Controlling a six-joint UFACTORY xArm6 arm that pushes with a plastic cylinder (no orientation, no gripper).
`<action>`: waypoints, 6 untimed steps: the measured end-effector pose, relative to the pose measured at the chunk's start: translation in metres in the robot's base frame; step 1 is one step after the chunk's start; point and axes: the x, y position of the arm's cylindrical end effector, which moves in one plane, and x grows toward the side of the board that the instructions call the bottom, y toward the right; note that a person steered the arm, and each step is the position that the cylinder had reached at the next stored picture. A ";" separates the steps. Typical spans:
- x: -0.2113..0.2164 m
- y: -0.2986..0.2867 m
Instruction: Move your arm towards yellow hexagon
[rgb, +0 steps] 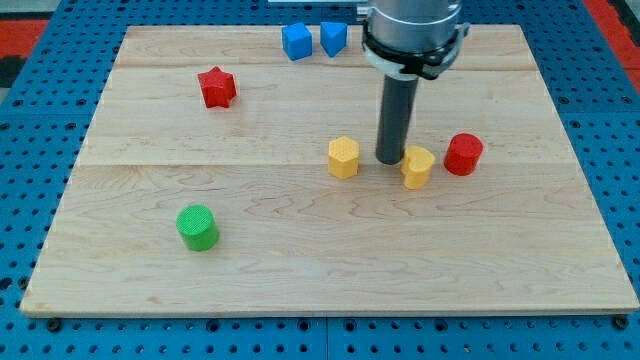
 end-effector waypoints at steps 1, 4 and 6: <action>0.066 0.044; 0.086 0.068; 0.059 -0.085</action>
